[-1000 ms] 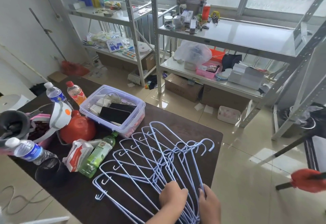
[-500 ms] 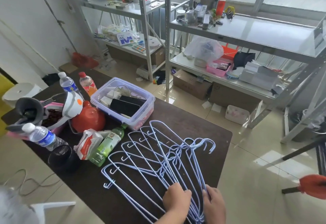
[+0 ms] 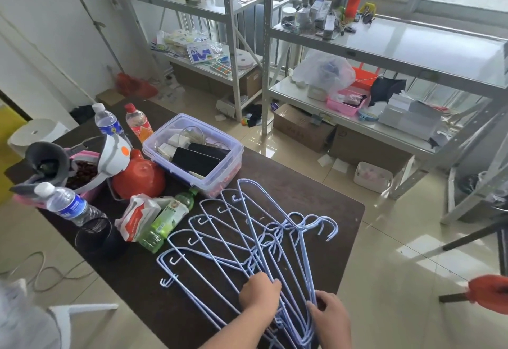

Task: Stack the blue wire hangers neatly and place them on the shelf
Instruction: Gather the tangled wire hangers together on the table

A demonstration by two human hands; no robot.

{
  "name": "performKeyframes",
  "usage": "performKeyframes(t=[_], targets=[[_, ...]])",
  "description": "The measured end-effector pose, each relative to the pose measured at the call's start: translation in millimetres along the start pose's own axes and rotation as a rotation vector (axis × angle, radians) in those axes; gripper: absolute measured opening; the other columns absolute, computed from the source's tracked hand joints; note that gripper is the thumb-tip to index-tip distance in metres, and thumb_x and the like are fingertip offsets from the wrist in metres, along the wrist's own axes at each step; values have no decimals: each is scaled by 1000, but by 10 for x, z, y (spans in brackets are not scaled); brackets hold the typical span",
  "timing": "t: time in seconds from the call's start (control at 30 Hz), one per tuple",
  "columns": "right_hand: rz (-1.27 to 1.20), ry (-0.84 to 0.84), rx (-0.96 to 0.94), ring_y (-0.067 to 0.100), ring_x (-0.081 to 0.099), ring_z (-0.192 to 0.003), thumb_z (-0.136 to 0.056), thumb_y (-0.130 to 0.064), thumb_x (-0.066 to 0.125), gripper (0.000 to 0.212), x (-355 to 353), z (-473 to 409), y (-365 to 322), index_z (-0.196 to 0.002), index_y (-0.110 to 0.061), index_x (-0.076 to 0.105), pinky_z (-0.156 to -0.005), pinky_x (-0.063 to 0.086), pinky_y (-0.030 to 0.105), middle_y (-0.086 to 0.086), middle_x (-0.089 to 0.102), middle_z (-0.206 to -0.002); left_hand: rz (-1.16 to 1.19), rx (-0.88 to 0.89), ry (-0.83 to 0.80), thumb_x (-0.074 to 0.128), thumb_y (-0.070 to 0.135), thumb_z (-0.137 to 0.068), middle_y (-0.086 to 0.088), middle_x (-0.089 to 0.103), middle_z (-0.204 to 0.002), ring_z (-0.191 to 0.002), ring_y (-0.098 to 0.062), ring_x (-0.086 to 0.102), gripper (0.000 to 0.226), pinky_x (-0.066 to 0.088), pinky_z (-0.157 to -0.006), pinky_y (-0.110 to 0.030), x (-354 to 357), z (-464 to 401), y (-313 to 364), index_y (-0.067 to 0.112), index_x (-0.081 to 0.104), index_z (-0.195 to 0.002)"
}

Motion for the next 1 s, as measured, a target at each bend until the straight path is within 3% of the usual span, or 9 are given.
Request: performKeyframes(t=[0.07,0.2,0.3,0.37,0.5,0.63,0.8,1.0], targets=[[12,-16,-6,16,57,-73,-69,-14,73,18,-15,-3,-27,-75,-30,66,-69,42,27,2,61,-78,-17,-11,-20,46,31,-87,-5,67,-111,-106,-27,62,30,48,-84,-30,12,-32,27,13,64,-102],[21,8,-13,14,57,-70,-69,-13,68,11,-39,-12,-41,-74,-24,68,-65,42,28,0,59,-75,14,-29,-41,45,20,-80,-5,70,-102,-96,-27,65,27,51,-77,-31,34,-29,83,11,66,-93],[22,19,-32,20,53,-70,-72,-6,62,7,-28,-30,-65,-73,-13,60,-66,43,33,5,54,-76,36,-24,-31,48,21,-78,-6,68,-86,-87,-27,65,13,47,-69,-29,40,-24,86,12,54,-71],[67,22,-45,26,51,-73,-74,-3,56,7,6,-48,-90,-73,-9,53,-68,42,36,8,49,-77,53,-22,-5,49,21,-78,-5,59,-74,-78,-29,60,19,47,-68,-29,39,6,89,10,45,-62],[51,67,-42,31,48,-81,-79,0,53,12,26,-39,-82,-76,-10,47,-75,39,38,7,44,-81,104,7,43,49,19,-79,-4,51,-69,-72,-29,51,27,39,-64,-26,27,78,130,9,37,-57],[20,73,-90,26,40,-80,-81,4,53,19,15,-5,-77,-77,-11,43,-79,35,40,2,36,-77,124,38,59,48,17,-77,-6,48,-65,-69,-29,47,29,38,-62,-26,0,121,161,8,33,-54],[5,74,-92,33,47,-85,-80,7,56,21,-8,22,-42,-78,-11,44,-81,34,41,9,40,-82,127,57,65,48,19,-78,3,37,-56,-69,-28,47,28,37,-62,-26,6,185,144,10,35,-55],[-27,92,-147,25,41,-78,-78,9,59,25,-37,53,-56,-79,-13,45,-82,36,41,8,39,-82,143,56,95,46,21,-75,2,38,-53,-68,-29,47,28,39,-62,-29,55,207,55,8,34,-53]])
Point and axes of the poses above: each hand's wrist, its own z-axis away from the middle knuckle, its own x-axis out of the palm, y = z × x, the point moved 5 cm from there along -z, towards the middle knuckle
